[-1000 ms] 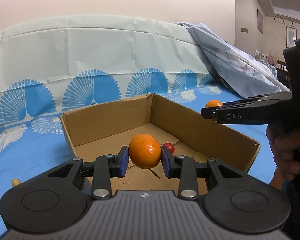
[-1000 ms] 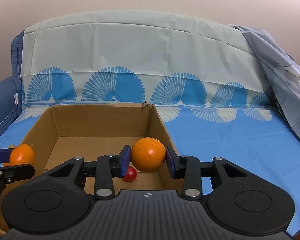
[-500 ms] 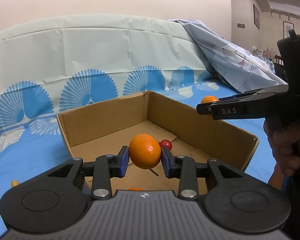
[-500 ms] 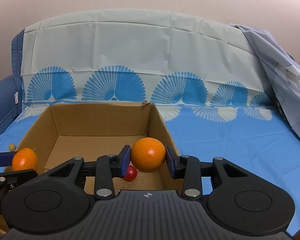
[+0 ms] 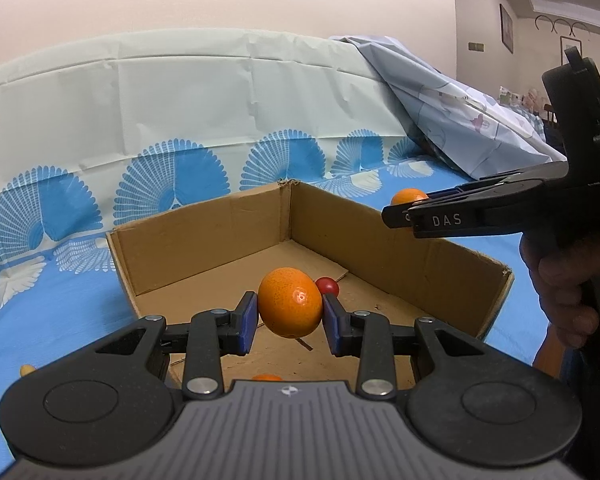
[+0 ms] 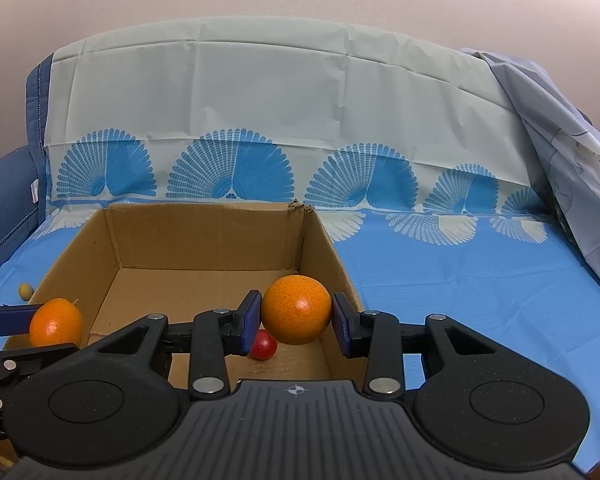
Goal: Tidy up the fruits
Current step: 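Lower both tools into the box and open them to release the mandarins, then move both tools back toward the fruits beside the box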
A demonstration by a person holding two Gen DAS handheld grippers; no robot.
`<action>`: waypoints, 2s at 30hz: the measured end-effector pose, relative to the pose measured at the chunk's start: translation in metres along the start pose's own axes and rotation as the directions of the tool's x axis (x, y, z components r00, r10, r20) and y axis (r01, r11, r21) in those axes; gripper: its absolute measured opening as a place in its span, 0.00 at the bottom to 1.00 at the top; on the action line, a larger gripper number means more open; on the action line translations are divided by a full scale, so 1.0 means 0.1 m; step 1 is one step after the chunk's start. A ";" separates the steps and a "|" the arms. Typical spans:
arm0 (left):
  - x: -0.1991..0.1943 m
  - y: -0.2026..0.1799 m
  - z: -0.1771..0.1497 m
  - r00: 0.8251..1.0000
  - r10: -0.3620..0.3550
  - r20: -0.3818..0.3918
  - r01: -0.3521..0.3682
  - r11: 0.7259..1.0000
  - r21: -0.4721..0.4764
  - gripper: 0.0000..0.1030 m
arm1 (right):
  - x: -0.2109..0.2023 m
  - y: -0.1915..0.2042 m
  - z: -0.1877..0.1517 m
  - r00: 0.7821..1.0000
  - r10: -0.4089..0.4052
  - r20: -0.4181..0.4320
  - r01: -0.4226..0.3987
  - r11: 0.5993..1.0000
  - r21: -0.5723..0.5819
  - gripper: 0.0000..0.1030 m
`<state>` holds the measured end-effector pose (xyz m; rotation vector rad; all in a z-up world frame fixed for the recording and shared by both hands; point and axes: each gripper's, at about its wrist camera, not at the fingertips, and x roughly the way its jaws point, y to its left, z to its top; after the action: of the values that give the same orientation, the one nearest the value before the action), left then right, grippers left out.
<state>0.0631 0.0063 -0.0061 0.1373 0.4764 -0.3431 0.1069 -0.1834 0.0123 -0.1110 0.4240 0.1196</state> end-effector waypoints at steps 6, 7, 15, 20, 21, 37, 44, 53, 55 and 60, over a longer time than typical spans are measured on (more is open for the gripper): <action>0.01 -0.01 0.00 1.000 -0.025 -0.014 0.025 1.000 -0.006 0.54 | 0.05 0.00 -0.01 0.999 0.006 -0.035 -0.005 1.000 0.006 0.42; 0.01 -0.02 0.00 1.000 -0.021 -0.007 0.021 1.000 0.004 0.54 | 0.07 0.00 -0.02 0.999 0.004 -0.051 -0.004 1.000 0.005 0.50; -0.04 -0.05 -0.03 0.998 0.000 0.063 -0.002 1.000 0.024 0.52 | 0.04 0.02 -0.03 0.999 -0.012 -0.041 0.012 1.000 -0.003 0.53; -0.06 -0.03 -0.02 0.998 0.009 0.068 -0.011 1.000 0.025 0.46 | 0.03 0.03 -0.01 0.999 -0.012 -0.042 0.011 1.000 -0.006 0.53; -0.07 -0.01 -0.02 0.998 0.006 0.066 -0.007 1.000 0.022 0.46 | 0.03 0.05 -0.01 0.999 -0.011 -0.040 0.011 1.000 -0.007 0.53; -0.60 0.93 0.41 0.992 0.112 0.059 -0.114 0.993 0.042 0.46 | -0.20 0.56 0.12 0.994 0.106 0.042 -0.106 0.994 0.002 0.23; -0.66 1.76 0.17 0.961 0.266 -0.078 -0.276 0.942 -0.193 0.44 | -0.33 1.05 0.11 0.968 0.245 0.059 -0.240 0.967 -0.087 0.24; -0.81 2.36 0.07 0.972 0.213 -0.103 -0.235 0.823 -0.517 0.49 | -0.41 1.71 0.01 0.880 0.474 0.006 -0.464 0.864 -0.195 0.24; -0.77 2.35 0.09 0.971 0.205 -0.124 -0.240 0.831 -0.502 0.51 | -0.39 1.85 -0.02 0.850 0.526 -0.035 -0.522 0.829 -0.203 0.24; -0.67 2.31 0.07 0.969 0.192 -0.154 -0.243 0.845 -0.477 0.54 | -0.33 2.23 -0.16 0.782 0.604 -0.150 -0.622 0.744 -0.245 0.24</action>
<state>0.0920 0.2402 0.0433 -0.2918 0.6290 0.0190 0.0395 0.0310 -0.0066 -0.2551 0.4915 0.8420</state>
